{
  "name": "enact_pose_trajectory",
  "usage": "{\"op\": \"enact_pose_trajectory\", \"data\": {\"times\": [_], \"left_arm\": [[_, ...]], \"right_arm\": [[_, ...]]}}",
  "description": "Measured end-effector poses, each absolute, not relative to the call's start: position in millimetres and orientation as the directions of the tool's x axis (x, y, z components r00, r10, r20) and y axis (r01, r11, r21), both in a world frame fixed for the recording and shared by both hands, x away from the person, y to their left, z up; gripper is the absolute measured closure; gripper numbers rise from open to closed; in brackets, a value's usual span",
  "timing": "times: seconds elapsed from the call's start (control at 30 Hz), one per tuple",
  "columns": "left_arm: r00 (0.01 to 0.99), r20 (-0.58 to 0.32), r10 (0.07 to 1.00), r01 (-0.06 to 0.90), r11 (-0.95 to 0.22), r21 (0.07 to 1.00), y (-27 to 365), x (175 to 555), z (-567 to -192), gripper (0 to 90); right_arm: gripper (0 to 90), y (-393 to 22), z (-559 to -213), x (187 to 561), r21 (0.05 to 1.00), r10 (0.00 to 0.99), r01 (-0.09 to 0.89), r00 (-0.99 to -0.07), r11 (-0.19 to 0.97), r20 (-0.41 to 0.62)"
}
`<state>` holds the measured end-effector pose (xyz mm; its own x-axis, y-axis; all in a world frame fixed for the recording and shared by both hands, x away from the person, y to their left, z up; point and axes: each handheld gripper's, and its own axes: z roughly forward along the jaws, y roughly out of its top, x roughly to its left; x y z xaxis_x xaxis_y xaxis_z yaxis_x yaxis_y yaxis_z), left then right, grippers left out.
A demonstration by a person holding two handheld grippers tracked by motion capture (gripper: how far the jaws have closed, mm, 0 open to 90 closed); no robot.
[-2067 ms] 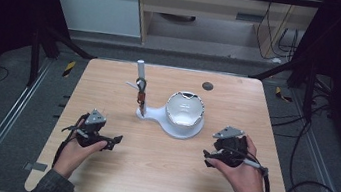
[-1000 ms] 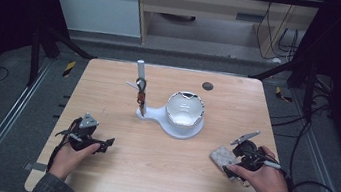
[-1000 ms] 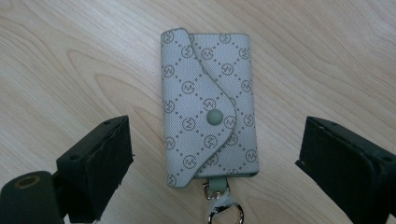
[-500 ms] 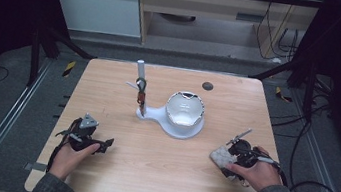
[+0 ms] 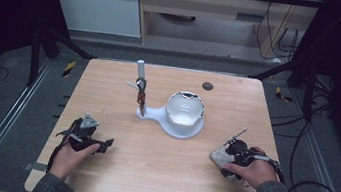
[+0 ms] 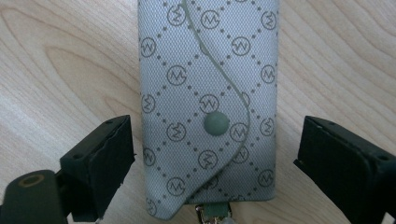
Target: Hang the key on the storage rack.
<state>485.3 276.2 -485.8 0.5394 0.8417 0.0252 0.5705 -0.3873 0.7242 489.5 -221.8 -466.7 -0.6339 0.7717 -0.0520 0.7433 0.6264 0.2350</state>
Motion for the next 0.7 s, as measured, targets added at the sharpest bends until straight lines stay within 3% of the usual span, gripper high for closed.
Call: {"op": "enact_pose_trajectory", "data": {"times": [0.7], "left_arm": [[0.544, 0.029, 0.838, 0.569, -0.395, 0.721, 274, 485, -487, 8.9]], "right_arm": [[15.0, -230, -478, 488, 0.251, 0.786, 0.761, -0.618, 0.598, -0.002]]}}
